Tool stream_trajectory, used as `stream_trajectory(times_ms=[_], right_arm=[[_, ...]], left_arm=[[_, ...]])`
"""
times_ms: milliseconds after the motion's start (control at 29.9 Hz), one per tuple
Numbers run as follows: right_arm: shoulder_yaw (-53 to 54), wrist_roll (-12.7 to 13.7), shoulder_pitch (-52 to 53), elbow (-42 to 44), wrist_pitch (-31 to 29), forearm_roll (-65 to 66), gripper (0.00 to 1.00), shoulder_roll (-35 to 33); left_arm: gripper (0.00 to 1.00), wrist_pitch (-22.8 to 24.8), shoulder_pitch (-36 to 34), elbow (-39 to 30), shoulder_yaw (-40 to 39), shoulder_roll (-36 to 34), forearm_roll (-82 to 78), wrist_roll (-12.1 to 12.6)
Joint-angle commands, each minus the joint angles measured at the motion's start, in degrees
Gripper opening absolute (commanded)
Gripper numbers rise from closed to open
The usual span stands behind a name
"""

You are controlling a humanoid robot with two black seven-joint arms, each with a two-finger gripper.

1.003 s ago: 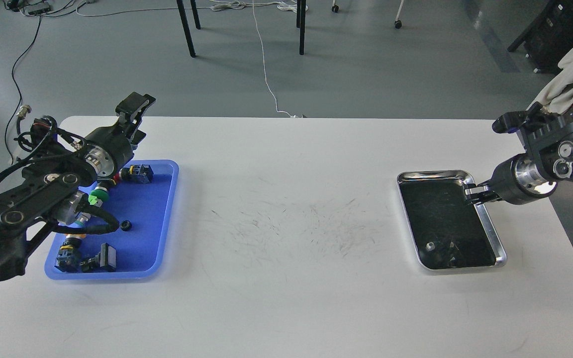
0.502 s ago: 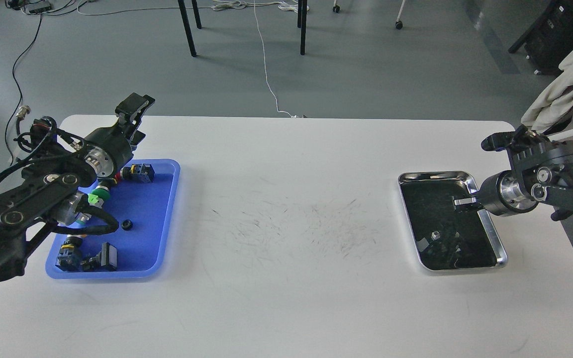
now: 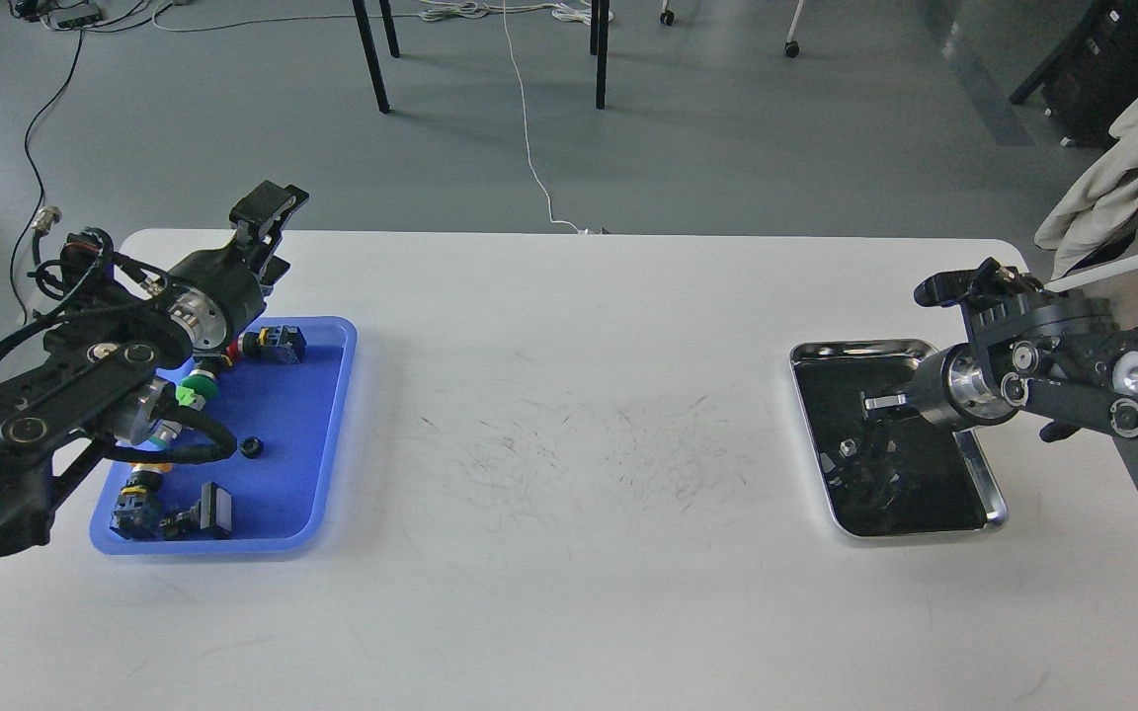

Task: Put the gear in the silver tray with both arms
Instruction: 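Raise the right gripper away from the silver tray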

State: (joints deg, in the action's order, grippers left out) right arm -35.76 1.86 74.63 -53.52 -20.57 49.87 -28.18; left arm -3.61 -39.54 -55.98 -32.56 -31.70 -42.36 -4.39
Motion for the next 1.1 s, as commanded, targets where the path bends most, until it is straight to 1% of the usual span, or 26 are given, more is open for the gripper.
stream_trajectory(times_ms=[0,67,134,167,234,301,401,502,568,635,702,802,903,970,1070], right_arm=[[0.0,0.0,0.3,-0.2,-0.1,-0.1,0.35,0.0],[0.0,0.0,0.7,-0.2,-0.3,-0.3,0.51,0.0],[0.2,0.0,0.8,-0.4,-0.4,-0.6,0.77,0.0],[0.6,0.0,0.9,-0.7,-0.5,-0.7,0.83,-0.1],[2.2,-0.1,0.9,-1.0,-0.7,-0.7,0.85,-0.6],[4.1,-0.1,1.0,-2.1,-0.8,-0.7,0.92,-1.0],[7.3,0.0,3.5,-4.2,-1.0,-0.7,0.93,-4.2],[12.1,-0.1,5.6,-4.2,-1.0,-0.8,0.94,-6.8],[18.0,-0.3,5.4,-3.7,-0.8,-1.4,0.94,-8.5],[26.8,-0.3,4.9,-3.3,-0.9,-5.0,0.94,-11.2],[34.4,-0.4,3.6,-3.0,-0.9,-12.7,0.94,-12.4],[44.8,-0.4,0.9,-2.6,-1.0,-30.6,0.94,-13.1],[52.5,-0.4,-2.5,-2.9,-0.7,-47.2,0.94,-15.0],[56.4,-0.4,-6.1,-3.3,-0.8,-58.0,0.94,-15.9],[62.5,-0.5,-13.3,-3.1,-1.6,-67.2,0.94,-16.1]], left_arm=[[0.98,0.0,0.0,0.0,-0.1,0.0,0.0,0.0],[0.98,0.0,0.0,0.0,0.0,0.0,0.0,0.0],[0.98,0.0,0.0,0.0,-0.1,0.0,0.0,0.0],[0.98,0.0,0.0,0.0,0.0,0.0,0.0,0.0],[0.98,0.0,0.0,0.0,-0.1,0.0,0.0,0.0],[0.98,0.0,0.0,0.0,-0.1,-0.1,0.0,0.0],[0.98,0.0,-0.1,0.0,0.0,-0.1,0.0,0.0],[0.98,0.0,-0.2,0.0,-0.1,-0.4,0.0,0.0],[0.98,0.0,-0.2,0.0,-0.1,-0.5,0.0,0.0],[0.98,0.0,-0.3,0.0,-0.1,-0.6,0.0,0.0],[0.98,0.0,-0.4,-0.2,-0.1,-0.8,0.0,0.0],[0.98,0.3,-0.6,-0.8,-0.1,-1.5,0.1,0.1],[0.98,0.5,-0.7,-2.3,-0.1,-4.1,0.0,0.2],[0.98,0.6,-0.7,-5.1,-0.1,-6.3,0.0,0.2],[0.98,0.9,-0.5,-11.8,-0.1,-11.8,0.0,0.2]])
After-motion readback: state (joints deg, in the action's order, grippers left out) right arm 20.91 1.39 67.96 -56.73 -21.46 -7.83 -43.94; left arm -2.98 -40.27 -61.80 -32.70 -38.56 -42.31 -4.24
